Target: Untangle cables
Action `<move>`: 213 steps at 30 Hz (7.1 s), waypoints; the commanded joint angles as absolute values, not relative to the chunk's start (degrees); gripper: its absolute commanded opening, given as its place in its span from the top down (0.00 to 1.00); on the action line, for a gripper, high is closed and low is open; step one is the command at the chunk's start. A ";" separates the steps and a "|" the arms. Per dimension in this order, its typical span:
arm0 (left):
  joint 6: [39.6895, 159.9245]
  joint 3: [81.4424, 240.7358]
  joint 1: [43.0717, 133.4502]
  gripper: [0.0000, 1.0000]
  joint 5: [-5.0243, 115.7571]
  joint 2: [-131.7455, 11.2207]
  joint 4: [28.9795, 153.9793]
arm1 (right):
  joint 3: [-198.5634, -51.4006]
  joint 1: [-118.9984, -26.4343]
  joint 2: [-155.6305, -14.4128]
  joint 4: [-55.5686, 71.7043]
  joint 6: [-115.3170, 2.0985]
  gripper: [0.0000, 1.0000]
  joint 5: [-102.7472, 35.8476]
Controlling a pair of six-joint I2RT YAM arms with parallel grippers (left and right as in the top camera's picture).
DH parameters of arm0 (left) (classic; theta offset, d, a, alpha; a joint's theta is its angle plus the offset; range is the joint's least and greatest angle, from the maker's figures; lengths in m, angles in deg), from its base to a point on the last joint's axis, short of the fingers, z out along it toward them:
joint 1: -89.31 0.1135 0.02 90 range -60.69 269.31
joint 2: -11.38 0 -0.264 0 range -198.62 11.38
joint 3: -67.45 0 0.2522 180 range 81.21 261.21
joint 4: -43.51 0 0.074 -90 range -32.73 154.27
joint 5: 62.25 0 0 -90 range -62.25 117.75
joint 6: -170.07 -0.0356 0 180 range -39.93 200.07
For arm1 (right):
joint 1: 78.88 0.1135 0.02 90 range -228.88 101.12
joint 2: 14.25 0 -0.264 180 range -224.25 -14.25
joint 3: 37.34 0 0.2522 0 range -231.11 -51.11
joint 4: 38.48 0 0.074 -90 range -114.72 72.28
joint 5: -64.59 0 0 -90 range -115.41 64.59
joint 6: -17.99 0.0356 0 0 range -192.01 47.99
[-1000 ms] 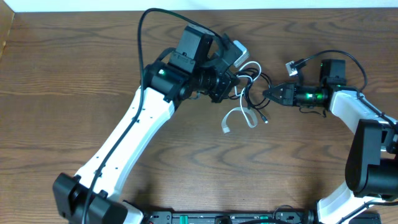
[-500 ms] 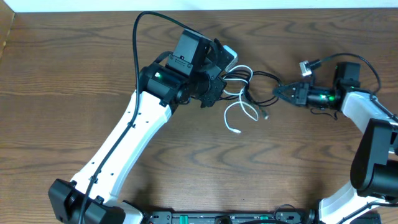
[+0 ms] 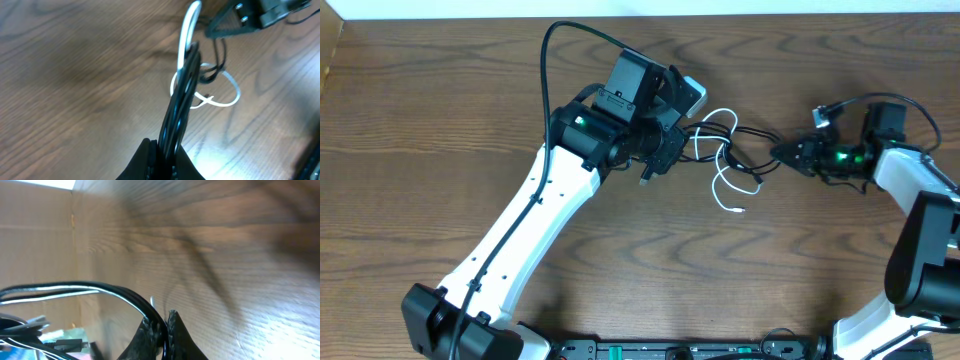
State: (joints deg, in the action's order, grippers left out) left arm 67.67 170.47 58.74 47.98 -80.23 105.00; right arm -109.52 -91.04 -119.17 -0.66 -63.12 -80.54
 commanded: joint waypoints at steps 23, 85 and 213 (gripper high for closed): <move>66.70 169.57 54.83 0.93 54.34 -89.56 103.27 | -109.47 -82.34 -119.37 -3.46 -67.36 0.96 -73.98; 58.70 169.55 55.05 0.93 60.22 -89.58 107.88 | -109.80 -83.04 -113.27 -0.42 -62.40 0.99 -54.29; 95.73 169.42 70.44 0.93 39.98 -76.73 101.98 | -109.80 -70.32 -113.27 -1.71 -62.18 0.99 -28.30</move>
State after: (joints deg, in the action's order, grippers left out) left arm 98.79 168.96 69.28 31.24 -81.82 103.31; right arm -109.52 -70.50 -114.45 -1.82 -63.32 -30.58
